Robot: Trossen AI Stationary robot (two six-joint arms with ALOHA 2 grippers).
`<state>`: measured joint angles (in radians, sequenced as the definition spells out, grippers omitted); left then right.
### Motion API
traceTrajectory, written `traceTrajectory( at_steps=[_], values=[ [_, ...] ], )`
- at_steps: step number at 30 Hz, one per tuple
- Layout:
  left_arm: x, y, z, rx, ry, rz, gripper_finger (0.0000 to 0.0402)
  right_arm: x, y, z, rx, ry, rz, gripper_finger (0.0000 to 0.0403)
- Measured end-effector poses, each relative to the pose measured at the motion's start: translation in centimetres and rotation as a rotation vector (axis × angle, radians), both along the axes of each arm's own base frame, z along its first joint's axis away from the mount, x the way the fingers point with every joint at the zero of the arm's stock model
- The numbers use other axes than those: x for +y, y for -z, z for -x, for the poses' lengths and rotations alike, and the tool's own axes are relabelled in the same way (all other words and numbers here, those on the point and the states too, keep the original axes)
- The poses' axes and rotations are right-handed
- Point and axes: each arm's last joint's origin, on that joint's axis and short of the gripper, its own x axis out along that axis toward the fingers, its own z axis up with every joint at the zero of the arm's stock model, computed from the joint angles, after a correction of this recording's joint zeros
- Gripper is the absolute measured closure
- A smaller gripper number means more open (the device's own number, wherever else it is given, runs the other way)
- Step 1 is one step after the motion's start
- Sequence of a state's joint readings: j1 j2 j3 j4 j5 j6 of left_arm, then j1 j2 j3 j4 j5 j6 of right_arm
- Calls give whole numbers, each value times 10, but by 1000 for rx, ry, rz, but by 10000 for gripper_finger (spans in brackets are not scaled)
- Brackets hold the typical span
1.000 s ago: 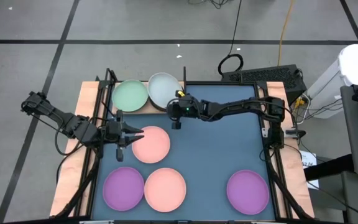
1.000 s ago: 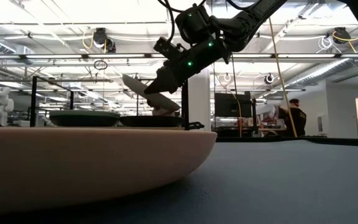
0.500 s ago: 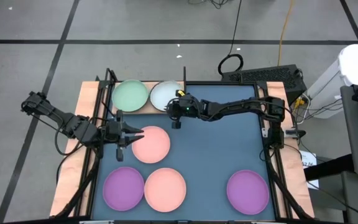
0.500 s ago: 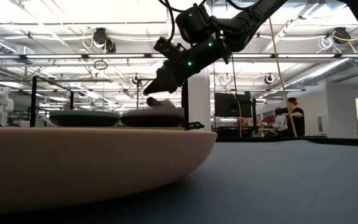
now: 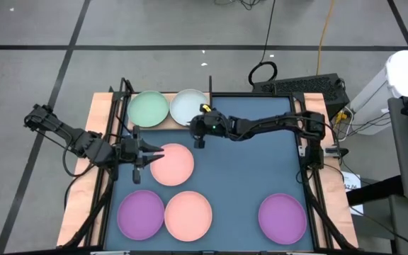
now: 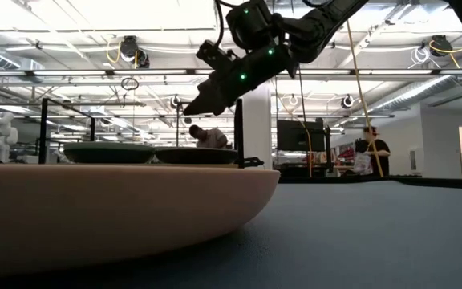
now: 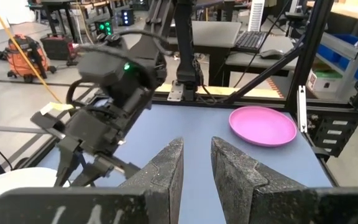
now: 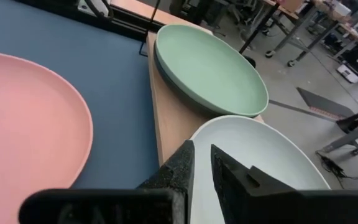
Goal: Place and stack plates onto a shelf
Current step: Stack the white plate on top of the right black plate on the shelf
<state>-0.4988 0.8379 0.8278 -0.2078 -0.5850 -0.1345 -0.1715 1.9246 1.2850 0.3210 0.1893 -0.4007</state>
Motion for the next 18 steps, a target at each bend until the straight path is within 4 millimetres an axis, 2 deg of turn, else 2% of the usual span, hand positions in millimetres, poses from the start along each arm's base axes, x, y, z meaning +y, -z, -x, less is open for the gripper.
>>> traceTrajectory(
  at_steps=[8,12,18],
  values=[
    [1,5,1,42,-33,-16,314,24,-1,-2,3,6,-30,362],
    [7,10,3,81,-170,-71,314,42,-3,5,67,-2,-103,362],
    [28,13,-2,119,-337,-127,315,79,-20,26,183,-31,-204,362]
  ],
)
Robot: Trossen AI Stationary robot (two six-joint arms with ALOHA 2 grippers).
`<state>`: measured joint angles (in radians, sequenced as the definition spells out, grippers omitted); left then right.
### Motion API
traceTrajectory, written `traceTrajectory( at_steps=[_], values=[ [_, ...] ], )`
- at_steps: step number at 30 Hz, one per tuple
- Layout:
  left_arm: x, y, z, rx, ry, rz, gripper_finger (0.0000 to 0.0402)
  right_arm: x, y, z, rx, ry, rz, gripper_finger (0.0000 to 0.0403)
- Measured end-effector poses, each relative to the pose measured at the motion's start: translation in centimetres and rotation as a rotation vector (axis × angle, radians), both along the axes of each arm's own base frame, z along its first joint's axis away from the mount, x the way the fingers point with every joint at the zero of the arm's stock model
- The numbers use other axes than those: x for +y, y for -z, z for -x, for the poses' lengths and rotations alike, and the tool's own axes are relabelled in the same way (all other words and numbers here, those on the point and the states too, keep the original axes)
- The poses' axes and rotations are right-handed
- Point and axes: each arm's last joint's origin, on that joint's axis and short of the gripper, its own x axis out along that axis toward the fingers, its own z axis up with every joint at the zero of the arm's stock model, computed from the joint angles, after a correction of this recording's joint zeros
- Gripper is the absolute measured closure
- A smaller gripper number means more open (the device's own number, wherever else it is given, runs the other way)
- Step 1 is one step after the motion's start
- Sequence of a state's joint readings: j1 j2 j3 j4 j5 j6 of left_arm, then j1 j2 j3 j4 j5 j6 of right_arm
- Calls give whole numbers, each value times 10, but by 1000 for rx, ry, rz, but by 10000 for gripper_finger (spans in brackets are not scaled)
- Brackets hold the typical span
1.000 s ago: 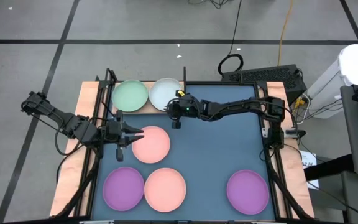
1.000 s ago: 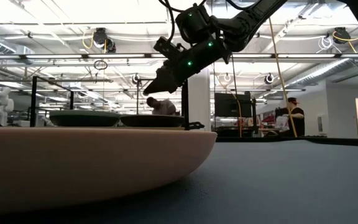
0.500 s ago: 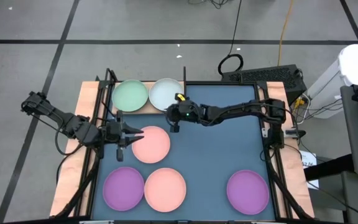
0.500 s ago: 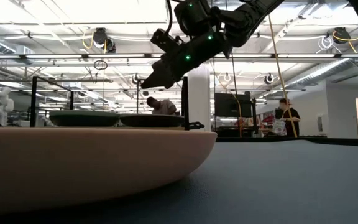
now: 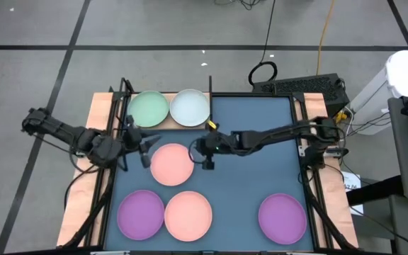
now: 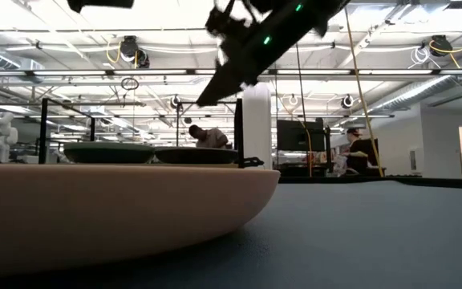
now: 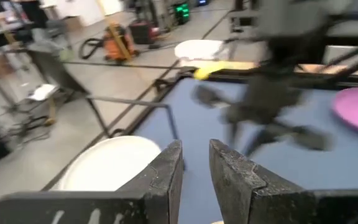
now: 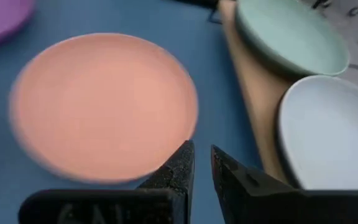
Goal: Place and stack plates onto a shelf
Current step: Stack the white plate on top of the right black plate on the shelf
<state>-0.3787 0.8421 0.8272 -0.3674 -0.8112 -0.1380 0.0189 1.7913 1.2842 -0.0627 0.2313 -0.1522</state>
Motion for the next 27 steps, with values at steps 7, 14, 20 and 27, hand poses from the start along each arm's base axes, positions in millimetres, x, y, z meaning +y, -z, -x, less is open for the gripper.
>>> traceTrajectory(
  at_steps=[7,14,20,27],
  values=[
    [39,7,-19,62,-115,-7,356,34,-36,30,27,-99,9,362],
    [86,22,-39,170,-270,-38,396,47,-61,68,2,-168,31,362],
    [134,39,-49,215,-290,53,398,41,-59,112,-50,-203,75,362],
    [186,61,-46,231,-338,198,399,30,-50,155,-247,-210,120,362]
  ],
)
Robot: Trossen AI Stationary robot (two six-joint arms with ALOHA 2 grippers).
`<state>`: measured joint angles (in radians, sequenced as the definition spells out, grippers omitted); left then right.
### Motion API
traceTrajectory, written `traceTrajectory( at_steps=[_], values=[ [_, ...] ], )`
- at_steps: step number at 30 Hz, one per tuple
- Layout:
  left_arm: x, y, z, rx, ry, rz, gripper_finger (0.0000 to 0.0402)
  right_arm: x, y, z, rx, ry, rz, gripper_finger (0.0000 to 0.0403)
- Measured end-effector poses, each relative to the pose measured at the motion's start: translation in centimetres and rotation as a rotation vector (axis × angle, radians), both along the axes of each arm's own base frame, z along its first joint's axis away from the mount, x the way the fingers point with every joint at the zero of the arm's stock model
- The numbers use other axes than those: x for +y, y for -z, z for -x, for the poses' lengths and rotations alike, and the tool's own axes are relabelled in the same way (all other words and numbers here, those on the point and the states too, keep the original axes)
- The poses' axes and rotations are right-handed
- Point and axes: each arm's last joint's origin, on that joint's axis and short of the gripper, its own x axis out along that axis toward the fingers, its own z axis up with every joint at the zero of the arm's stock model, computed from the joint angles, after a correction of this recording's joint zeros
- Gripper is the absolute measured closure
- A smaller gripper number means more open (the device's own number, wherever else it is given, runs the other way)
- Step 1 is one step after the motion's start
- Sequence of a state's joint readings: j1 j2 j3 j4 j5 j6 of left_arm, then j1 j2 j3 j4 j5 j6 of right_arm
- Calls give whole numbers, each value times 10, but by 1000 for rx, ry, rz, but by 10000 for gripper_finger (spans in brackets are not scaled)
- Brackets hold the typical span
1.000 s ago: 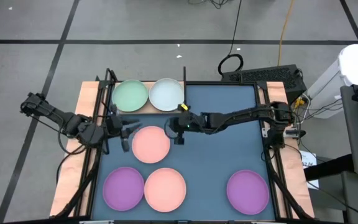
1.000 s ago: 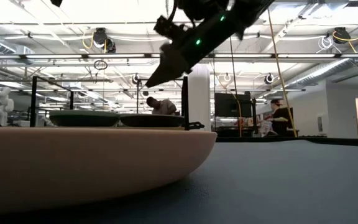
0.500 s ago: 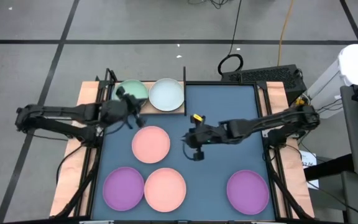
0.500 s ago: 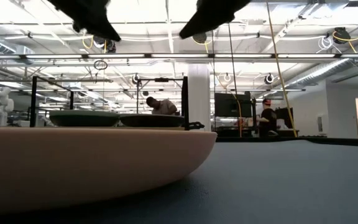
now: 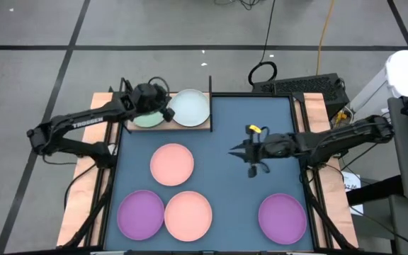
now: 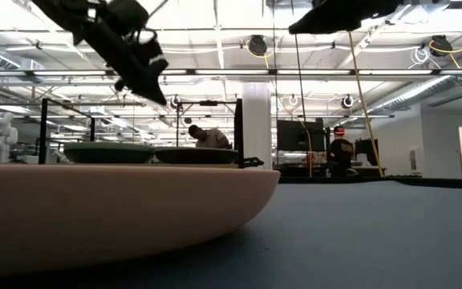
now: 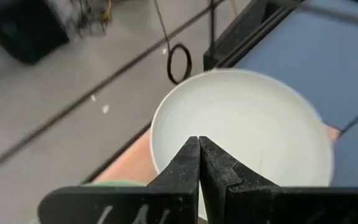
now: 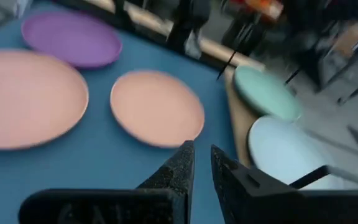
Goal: Place and stack plates onto a shelf
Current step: Stack the white plate on top of the right black plate on the shelf
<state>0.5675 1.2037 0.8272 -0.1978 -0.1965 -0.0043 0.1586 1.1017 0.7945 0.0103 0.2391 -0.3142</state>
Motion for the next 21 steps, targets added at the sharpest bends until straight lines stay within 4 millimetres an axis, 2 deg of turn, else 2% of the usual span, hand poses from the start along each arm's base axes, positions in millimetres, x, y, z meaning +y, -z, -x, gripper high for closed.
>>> traceTrajectory(
  at_steps=[4,8,14,21],
  values=[
    [18,14,3,-8,-44,98,399,-3,4,17,-125,-6,11,362],
    [26,26,1,10,-44,156,400,-5,5,27,-189,-9,7,362],
    [37,43,-3,62,-61,188,400,-5,3,29,-201,-9,5,362],
    [44,54,-7,75,-77,202,400,-5,4,29,-195,-10,9,362]
  ],
)
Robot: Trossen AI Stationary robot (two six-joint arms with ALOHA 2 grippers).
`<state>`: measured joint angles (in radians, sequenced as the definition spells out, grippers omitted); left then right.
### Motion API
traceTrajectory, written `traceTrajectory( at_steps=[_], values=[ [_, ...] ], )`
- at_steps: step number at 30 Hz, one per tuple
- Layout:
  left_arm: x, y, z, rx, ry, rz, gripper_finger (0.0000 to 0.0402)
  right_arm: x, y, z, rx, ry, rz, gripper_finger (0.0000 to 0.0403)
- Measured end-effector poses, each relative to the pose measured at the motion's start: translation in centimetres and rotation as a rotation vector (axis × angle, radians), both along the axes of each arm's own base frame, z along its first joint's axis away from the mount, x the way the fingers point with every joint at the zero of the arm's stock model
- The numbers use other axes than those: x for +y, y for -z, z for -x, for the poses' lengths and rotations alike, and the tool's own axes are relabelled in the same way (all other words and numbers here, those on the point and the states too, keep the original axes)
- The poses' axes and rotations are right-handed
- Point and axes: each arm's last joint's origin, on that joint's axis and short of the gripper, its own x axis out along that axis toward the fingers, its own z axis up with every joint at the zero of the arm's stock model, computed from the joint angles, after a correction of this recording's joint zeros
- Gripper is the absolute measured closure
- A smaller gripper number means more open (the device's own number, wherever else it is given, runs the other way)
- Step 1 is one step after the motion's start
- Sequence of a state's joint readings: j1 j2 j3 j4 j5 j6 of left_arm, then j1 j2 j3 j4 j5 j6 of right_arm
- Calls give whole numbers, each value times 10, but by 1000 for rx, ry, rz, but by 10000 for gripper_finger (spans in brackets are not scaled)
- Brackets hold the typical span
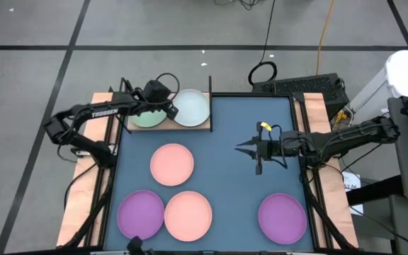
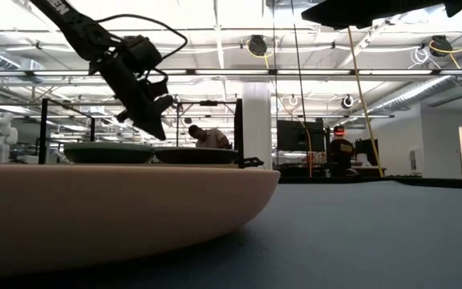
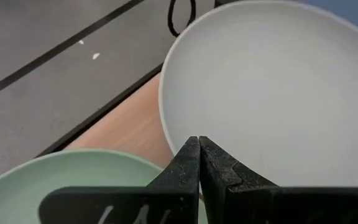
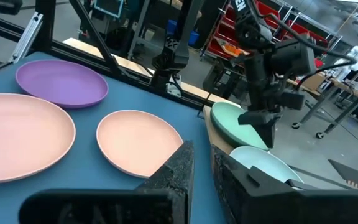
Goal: Place and stack plates onto a shelf
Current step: Stack the white plate on top of the right black plate on the shelf
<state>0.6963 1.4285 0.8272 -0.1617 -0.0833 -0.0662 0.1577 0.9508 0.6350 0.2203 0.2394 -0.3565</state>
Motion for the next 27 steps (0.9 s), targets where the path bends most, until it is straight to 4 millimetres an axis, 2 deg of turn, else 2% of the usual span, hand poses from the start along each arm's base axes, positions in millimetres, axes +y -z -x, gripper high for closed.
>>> traceTrajectory(
  at_steps=[6,16,27],
  values=[
    [3,9,-2,27,-5,18,401,0,0,0,0,0,0,362],
    [8,6,-1,21,-37,-38,401,0,0,0,0,0,0,362],
    [13,8,2,26,-55,-24,401,0,0,0,2,0,0,362]
  ],
)
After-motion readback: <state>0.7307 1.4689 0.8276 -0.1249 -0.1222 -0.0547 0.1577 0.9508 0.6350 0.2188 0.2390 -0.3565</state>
